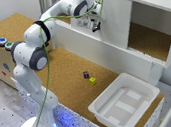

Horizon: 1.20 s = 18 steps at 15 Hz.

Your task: Move the door to the left side

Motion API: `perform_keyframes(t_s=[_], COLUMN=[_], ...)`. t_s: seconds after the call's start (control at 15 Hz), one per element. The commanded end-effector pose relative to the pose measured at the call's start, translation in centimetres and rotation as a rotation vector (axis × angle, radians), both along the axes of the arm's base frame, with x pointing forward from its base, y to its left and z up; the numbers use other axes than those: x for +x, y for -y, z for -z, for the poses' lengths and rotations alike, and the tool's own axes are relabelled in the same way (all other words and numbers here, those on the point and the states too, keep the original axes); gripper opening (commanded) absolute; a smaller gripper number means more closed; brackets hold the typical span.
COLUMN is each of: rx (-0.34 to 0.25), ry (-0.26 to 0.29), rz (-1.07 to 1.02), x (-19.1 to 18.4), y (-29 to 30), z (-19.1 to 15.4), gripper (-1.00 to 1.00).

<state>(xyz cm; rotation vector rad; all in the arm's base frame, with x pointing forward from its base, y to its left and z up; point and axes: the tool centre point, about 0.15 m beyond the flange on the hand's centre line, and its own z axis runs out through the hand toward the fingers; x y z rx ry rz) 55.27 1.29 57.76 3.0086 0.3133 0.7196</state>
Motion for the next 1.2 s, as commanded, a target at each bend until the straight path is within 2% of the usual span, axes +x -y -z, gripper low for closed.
perform_keyframes(t_s=[0.0,0.33,0.73,0.8,1.13], rx=[-0.107,-0.126,-0.177,-0.181,-0.101], ry=[0.055,0.069,0.080,0.082,0.083], rz=[0.082,0.190,0.270,0.275,0.223], x=[1.0,0.4,-0.2,-0.2,-0.7], y=[-6.3,-11.0,-14.4,-14.8,-17.3], z=[6.3,5.8,4.4,4.2,3.3], gripper=[-1.00,-1.00,-1.00,1.00,1.00])
